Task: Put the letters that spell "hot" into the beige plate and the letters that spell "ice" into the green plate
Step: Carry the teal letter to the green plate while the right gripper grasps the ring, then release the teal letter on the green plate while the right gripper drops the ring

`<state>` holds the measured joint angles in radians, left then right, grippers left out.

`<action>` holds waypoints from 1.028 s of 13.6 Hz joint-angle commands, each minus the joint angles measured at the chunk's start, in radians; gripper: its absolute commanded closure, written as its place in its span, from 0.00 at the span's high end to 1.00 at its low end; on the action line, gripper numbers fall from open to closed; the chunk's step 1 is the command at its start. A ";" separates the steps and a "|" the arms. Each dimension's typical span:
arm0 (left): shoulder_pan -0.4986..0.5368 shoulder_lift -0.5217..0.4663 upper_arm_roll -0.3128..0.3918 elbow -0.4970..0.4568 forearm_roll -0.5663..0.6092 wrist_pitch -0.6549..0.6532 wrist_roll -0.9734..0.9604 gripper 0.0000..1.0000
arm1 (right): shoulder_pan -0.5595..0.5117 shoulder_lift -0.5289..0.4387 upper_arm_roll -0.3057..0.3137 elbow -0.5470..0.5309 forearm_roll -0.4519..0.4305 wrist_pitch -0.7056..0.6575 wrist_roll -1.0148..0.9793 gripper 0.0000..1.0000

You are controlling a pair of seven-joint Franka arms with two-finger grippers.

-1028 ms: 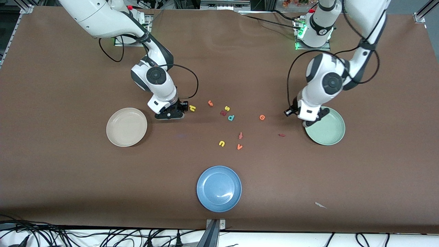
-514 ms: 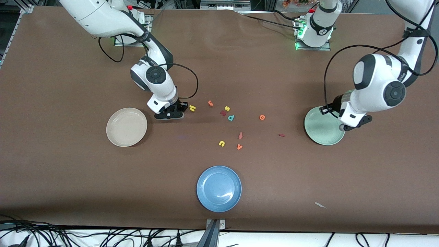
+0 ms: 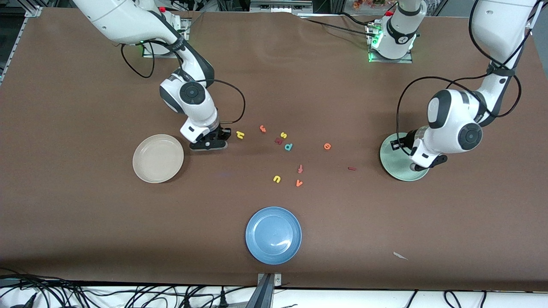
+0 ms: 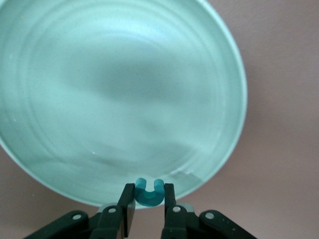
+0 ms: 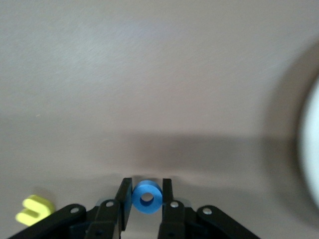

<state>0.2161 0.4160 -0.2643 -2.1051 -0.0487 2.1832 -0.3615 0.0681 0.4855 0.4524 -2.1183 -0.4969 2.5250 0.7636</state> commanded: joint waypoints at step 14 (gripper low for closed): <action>-0.175 0.147 -0.073 0.318 0.050 0.081 -0.968 1.00 | -0.295 -0.159 0.008 -0.029 0.026 -0.088 -0.557 0.91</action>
<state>0.0760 0.4728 -0.3527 -1.8510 -0.0388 2.2286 -1.2116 -0.2227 0.3464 0.4500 -2.1305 -0.4911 2.4394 0.2194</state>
